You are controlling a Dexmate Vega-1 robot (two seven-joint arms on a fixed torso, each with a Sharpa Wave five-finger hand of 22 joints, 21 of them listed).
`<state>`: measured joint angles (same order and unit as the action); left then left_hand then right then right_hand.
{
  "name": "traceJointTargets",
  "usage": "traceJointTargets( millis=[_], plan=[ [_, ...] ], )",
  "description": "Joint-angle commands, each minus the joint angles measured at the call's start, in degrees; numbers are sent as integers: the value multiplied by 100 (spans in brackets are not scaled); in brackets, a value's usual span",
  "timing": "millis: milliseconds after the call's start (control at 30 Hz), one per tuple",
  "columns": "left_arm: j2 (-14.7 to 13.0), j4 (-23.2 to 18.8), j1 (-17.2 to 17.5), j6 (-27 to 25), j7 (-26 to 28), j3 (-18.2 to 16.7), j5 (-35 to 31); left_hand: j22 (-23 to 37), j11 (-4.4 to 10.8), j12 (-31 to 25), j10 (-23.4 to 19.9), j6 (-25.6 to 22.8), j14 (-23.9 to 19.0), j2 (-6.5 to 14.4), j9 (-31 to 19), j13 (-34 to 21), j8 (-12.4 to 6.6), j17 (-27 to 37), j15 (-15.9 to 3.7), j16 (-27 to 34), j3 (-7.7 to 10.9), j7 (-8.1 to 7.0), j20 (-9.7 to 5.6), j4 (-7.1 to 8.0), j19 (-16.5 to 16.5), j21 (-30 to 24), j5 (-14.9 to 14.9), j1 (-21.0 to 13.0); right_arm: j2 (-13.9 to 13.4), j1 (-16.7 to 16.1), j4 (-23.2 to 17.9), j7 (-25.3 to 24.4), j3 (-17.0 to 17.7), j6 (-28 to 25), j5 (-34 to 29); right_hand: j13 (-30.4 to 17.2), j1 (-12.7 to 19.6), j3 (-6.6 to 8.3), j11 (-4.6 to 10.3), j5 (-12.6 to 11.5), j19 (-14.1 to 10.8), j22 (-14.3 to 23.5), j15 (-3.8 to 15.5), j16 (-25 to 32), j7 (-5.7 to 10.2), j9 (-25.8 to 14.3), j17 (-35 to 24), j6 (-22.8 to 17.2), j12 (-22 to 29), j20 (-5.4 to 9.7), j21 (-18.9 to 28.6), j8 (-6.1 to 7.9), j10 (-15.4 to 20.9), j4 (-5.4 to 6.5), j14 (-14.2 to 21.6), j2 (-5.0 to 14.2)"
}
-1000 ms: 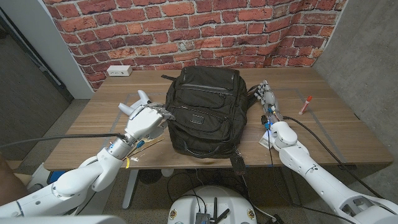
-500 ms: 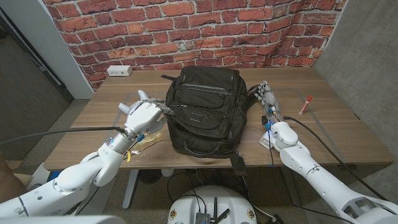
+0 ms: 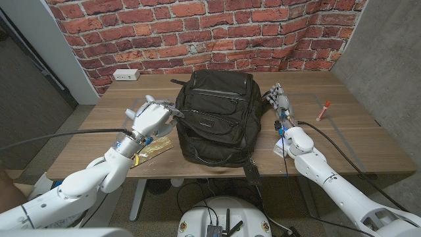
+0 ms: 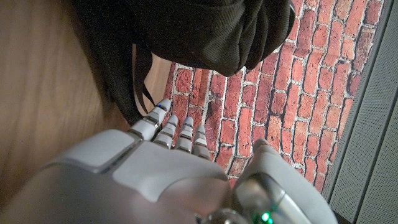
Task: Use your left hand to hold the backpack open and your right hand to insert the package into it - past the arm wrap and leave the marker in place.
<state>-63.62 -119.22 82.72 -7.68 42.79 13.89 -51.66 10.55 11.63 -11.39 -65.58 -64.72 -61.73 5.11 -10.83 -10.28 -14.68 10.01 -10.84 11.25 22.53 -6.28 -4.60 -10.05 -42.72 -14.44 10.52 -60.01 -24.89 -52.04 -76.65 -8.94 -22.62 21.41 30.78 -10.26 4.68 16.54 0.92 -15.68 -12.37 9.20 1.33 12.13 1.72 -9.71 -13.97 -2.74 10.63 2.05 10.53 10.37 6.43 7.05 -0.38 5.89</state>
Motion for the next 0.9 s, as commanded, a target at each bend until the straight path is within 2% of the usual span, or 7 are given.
traceJointTargets(
  millis=[33,600,900],
  plan=[
    [123,-87,-159,57,-313,-56,151,18,1,-19,-67,-56,-62,4,-24,-22,-32,21,-292,28,33,3,-733,14,-53,-23,-9,-38,69,46,-41,74,26,136,62,-18,-23,31,0,20,-36,34,33,32,-22,-23,-31,-4,21,149,15,23,49,0,-1,166],
    [296,-245,-291,99,-837,-168,427,16,-2,-17,-140,-101,-170,-4,-29,-24,-43,22,-288,32,44,21,-736,18,-66,-15,-11,-40,-225,-151,-555,-28,83,-114,-27,-19,-34,49,-8,22,-34,34,25,30,-22,-23,-34,-14,23,145,15,26,52,-1,-9,162],
    [450,-285,-453,226,-1194,-242,842,14,0,-9,-146,-113,-192,-12,-30,-25,-44,20,-289,25,47,28,-736,18,-66,-9,-11,-38,-352,-345,-844,-98,138,-225,-7,-19,-33,62,-7,21,-28,34,24,29,-22,-23,-33,-17,21,143,13,27,46,-5,-8,164]
  ],
)
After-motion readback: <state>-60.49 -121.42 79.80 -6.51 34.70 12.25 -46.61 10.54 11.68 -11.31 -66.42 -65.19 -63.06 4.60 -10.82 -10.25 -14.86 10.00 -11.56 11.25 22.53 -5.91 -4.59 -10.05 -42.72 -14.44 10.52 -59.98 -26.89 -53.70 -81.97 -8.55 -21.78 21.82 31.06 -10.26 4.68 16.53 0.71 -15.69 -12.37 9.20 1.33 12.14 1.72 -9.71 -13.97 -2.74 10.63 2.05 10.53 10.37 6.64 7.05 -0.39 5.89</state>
